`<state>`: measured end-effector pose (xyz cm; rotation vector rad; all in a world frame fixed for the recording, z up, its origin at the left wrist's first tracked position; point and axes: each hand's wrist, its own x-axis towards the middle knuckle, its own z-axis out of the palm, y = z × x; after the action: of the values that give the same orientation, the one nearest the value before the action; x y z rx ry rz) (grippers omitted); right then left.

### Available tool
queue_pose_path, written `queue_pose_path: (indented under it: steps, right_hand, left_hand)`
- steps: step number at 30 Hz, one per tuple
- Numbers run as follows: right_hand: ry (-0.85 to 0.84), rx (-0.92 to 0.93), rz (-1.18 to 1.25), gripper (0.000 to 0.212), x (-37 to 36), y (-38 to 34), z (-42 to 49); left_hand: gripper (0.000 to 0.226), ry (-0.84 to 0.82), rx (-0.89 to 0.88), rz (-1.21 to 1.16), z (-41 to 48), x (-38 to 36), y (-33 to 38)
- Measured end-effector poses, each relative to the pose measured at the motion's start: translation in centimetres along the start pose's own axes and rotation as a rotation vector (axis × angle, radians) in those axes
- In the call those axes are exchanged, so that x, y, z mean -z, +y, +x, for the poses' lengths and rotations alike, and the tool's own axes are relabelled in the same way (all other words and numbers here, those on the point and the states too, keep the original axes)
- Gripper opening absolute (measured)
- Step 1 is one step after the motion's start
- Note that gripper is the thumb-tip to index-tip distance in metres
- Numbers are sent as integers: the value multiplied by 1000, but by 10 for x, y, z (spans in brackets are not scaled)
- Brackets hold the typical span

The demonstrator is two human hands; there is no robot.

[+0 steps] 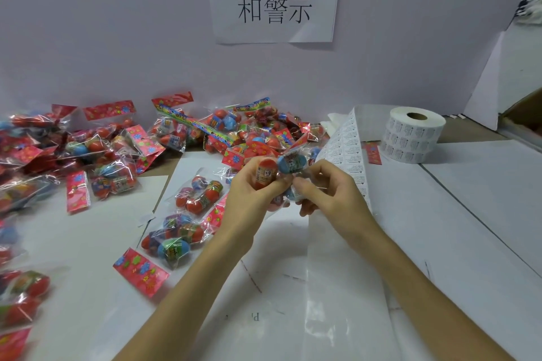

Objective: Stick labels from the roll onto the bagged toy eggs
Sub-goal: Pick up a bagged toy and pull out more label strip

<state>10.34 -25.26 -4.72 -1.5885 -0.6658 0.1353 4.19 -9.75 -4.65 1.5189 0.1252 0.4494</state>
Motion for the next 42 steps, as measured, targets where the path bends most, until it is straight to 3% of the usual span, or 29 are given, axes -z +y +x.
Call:
queue_pose_path:
  steps: [10, 14, 17, 21, 25, 28, 35, 42]
  right_hand:
    - [-3, 36, -16, 28, -1, -2, -3]
    - [-18, 45, 32, 21, 0, -4, -2]
    - [-50, 5, 128, 29, -1, -6, -2]
    - [-67, -42, 180, 14, 0, -6, -2]
    - [-5, -40, 129, 9, -2, -4, -2]
    - [11, -15, 27, 14, -3, -2, -3]
    - [-24, -23, 115, 25, 0, -6, -2]
    - [-40, -89, 194, 24, 1, -4, -2]
  left_hand:
    - [22, 12, 18, -35, -1, 0, 2]
    - [25, -3, 37, -62, 0, 1, 5]
    - [32, -30, 81, -116, 1, 4, 6]
    - [29, -22, 75, -118, 0, 4, 6]
    - [18, 30, -15, -23, -2, 0, 3]
    - [23, 38, -41, 19, -3, -4, 0]
    - [22, 18, 62, -92, -3, -1, 3]
    - [40, -38, 173, -229, -3, 1, 3]
